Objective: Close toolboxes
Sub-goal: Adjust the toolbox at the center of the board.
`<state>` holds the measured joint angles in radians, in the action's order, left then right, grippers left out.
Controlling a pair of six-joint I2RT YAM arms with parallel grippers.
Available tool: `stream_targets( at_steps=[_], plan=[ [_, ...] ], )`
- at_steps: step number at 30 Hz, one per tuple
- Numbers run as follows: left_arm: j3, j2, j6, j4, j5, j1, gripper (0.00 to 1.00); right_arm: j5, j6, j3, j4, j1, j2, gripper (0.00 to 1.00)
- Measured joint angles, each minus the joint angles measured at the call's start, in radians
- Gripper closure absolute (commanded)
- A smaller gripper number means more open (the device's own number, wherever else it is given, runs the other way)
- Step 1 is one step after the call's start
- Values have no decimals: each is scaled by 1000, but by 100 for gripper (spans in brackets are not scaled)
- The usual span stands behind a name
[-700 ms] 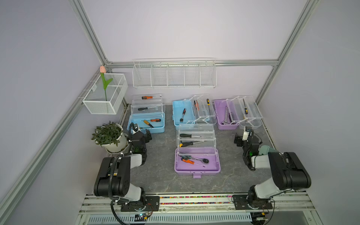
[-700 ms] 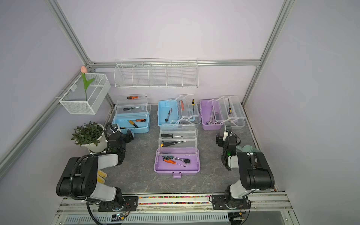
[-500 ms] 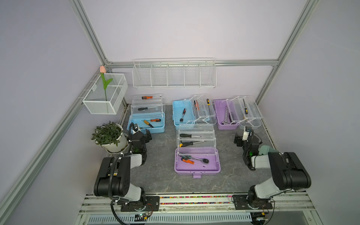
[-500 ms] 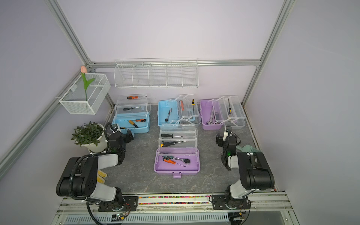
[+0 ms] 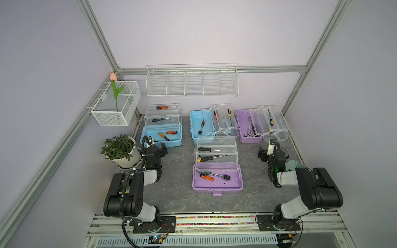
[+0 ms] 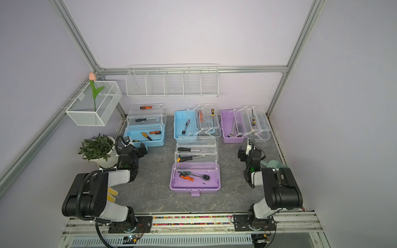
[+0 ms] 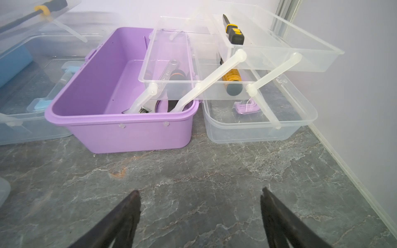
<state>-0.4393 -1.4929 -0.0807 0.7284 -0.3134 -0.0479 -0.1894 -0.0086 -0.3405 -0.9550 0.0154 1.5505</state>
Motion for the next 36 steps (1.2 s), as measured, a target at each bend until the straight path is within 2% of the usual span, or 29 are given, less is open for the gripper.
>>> stream_targets(
  at_steps=[5, 7, 10, 13, 15, 19, 23, 27, 31, 36],
  plan=[
    [1, 0, 5, 4, 3, 0, 0, -4, 0, -1, 9, 2, -3, 11],
    [3, 19, 20, -11, 21, -1, 0, -14, 0, -11, 84, 9, -48, 12],
    [-40, 142, 24, -212, 44, -16, 0, -12, 12, -85, 314, 26, -188, 12],
    [-162, 280, -16, -444, 60, -53, 0, 5, 52, -210, 548, 55, -318, 12],
    [-241, 374, -55, -578, 74, -108, 0, 43, 94, -291, 704, 79, -373, 12],
    [-290, 503, -138, -768, 156, -246, 3, 174, 172, -405, 956, 134, -416, 12],
    [-283, 530, -217, -943, 260, -389, 6, 339, 243, -518, 1168, 186, -355, 10],
    [-239, 534, -303, -1040, 386, -507, 7, 424, 284, -616, 1257, 262, -259, 9],
    [-168, 557, -376, -1064, 488, -555, 8, 471, 309, -694, 1303, 325, -169, 9],
    [-42, 567, -482, -1009, 584, -616, 8, 473, 313, -832, 1353, 383, -10, 8]
  ],
)
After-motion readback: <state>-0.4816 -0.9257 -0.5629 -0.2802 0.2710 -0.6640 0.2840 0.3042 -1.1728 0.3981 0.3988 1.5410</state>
